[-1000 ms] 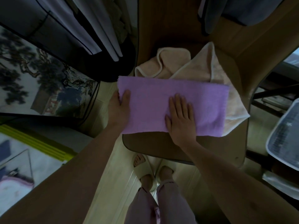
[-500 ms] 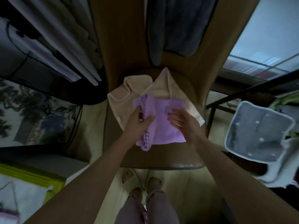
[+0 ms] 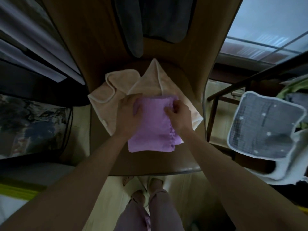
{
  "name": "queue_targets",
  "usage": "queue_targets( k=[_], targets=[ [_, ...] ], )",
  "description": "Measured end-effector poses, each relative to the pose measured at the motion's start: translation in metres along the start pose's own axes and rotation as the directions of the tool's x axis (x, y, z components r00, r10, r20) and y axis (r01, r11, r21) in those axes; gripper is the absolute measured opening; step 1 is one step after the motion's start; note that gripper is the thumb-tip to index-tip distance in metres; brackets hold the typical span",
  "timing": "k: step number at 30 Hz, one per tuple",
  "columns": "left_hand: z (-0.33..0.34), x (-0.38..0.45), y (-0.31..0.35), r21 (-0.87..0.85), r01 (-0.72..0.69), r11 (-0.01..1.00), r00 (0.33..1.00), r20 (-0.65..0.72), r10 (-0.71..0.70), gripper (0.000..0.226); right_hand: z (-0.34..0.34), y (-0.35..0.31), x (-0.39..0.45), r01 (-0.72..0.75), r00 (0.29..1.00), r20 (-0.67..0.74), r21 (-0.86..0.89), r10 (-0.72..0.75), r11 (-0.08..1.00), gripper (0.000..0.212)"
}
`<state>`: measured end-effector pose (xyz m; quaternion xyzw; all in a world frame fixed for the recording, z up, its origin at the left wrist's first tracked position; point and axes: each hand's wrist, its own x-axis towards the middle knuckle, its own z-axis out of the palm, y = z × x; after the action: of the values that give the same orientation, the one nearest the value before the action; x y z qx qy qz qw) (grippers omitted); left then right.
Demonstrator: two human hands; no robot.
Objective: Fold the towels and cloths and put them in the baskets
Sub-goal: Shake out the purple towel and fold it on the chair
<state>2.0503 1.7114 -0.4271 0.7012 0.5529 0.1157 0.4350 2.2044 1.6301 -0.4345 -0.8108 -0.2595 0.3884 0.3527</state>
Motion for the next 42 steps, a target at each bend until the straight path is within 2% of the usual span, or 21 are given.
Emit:
queue_targets(
  k=[2, 3, 5, 8, 12, 14, 17, 18, 20, 21, 25, 27, 30, 33, 34, 36, 38, 39, 41, 42],
  targets=[
    [-0.006, 0.008, -0.015, 0.124, -0.177, 0.976, 0.979, 0.124, 0.162, 0.064, 0.002, 0.001, 0.003, 0.076, 0.996, -0.033, -0.06, -0.078, 0.995, 0.004],
    [-0.008, 0.011, -0.018, 0.138, -0.209, 0.968, 0.97, 0.151, 0.188, 0.067, 0.002, 0.002, 0.003, 0.103, 0.993, -0.052, -0.086, -0.108, 0.991, 0.008],
    [-0.008, 0.022, -0.021, 0.168, -0.229, 0.959, 0.968, 0.147, 0.205, 0.065, 0.0, 0.004, 0.005, 0.121, 0.987, -0.088, -0.115, -0.132, 0.986, 0.013],
    [-0.006, 0.035, -0.025, 0.239, -0.246, 0.939, 0.964, 0.158, 0.212, 0.056, -0.001, 0.014, 0.01, 0.059, 0.992, -0.101, -0.159, -0.076, 0.986, 0.012],
    [-0.007, 0.051, -0.029, 0.263, -0.253, 0.931, 0.957, 0.212, 0.2, 0.06, 0.005, 0.028, 0.021, -0.004, 0.989, -0.145, -0.262, -0.035, 0.965, 0.018],
    [-0.008, 0.054, -0.029, 0.209, -0.242, 0.947, 0.953, 0.234, 0.192, 0.06, 0.008, 0.029, 0.021, -0.035, 0.984, -0.181, -0.214, -0.004, 0.976, 0.018],
    [-0.011, 0.058, -0.032, 0.219, -0.216, 0.952, 0.95, 0.273, 0.152, 0.045, 0.009, 0.024, 0.011, -0.116, 0.983, -0.143, 0.019, 0.118, 0.993, 0.022],
    [-0.012, 0.059, -0.033, 0.248, -0.217, 0.944, 0.947, 0.29, 0.141, 0.043, 0.01, 0.023, 0.008, -0.138, 0.985, -0.1, 0.05, 0.142, 0.989, 0.027],
    [-0.015, 0.06, -0.033, 0.293, -0.223, 0.93, 0.94, 0.318, 0.124, 0.044, 0.012, 0.023, 0.007, -0.136, 0.99, -0.039, 0.002, 0.136, 0.991, 0.04],
    [-0.016, 0.06, -0.034, 0.309, -0.234, 0.922, 0.936, 0.328, 0.128, 0.048, 0.014, 0.024, 0.008, -0.125, 0.992, -0.026, -0.021, 0.125, 0.992, 0.042],
    [-0.021, 0.061, -0.038, 0.487, -0.312, 0.816, 0.92, 0.367, 0.133, 0.09, 0.018, 0.019, 0.017, -0.039, 0.999, -0.023, -0.047, 0.038, 0.998, 0.031],
    [-0.025, 0.063, -0.041, 0.557, -0.305, 0.772, 0.932, 0.343, 0.121, 0.098, 0.017, 0.019, 0.018, 0.013, 0.999, -0.043, -0.099, -0.018, 0.995, 0.028],
    [-0.024, 0.062, -0.038, 0.594, -0.155, 0.79, 0.987, 0.128, 0.098, 0.094, 0.018, 0.019, 0.02, 0.011, 0.996, -0.082, -0.119, -0.021, 0.993, 0.028],
    [-0.015, 0.057, -0.032, 0.507, 0.02, 0.861, 0.999, 0.032, -0.042, 0.08, 0.02, 0.013, 0.017, -0.069, 0.994, -0.088, -0.007, 0.068, 0.998, 0.029],
    [-0.014, 0.051, -0.031, 0.427, 0.059, 0.902, 0.997, 0.018, -0.074, 0.079, 0.018, 0.011, 0.011, -0.096, 0.993, -0.065, 0.031, 0.098, 0.995, 0.029],
    [-0.018, 0.034, -0.03, 0.139, 0.108, 0.984, 0.993, -0.055, -0.101, 0.071, 0.016, 0.01, -0.009, -0.133, 0.991, -0.006, 0.097, 0.134, 0.986, 0.032],
    [-0.025, 0.005, -0.028, -0.175, 0.179, 0.968, 0.975, -0.101, -0.198, 0.046, 0.014, 0.009, -0.032, -0.151, 0.988, 0.02, 0.133, 0.15, 0.98, 0.04],
    [-0.027, -0.011, -0.03, -0.264, 0.229, 0.937, 0.961, -0.091, -0.26, 0.035, 0.013, 0.011, -0.043, -0.157, 0.988, 0.021, 0.15, 0.156, 0.976, 0.044],
    [-0.028, -0.042, -0.038, -0.332, 0.31, 0.891, 0.942, -0.016, -0.334, 0.026, 0.016, 0.02, -0.063, -0.154, 0.987, -0.019, 0.146, 0.158, 0.977, 0.046],
    [-0.026, -0.057, -0.043, -0.337, 0.322, 0.885, 0.944, 0.039, -0.328, 0.024, 0.017, 0.027, -0.071, -0.144, 0.985, -0.082, 0.1, 0.152, 0.985, 0.044]
  ],
)
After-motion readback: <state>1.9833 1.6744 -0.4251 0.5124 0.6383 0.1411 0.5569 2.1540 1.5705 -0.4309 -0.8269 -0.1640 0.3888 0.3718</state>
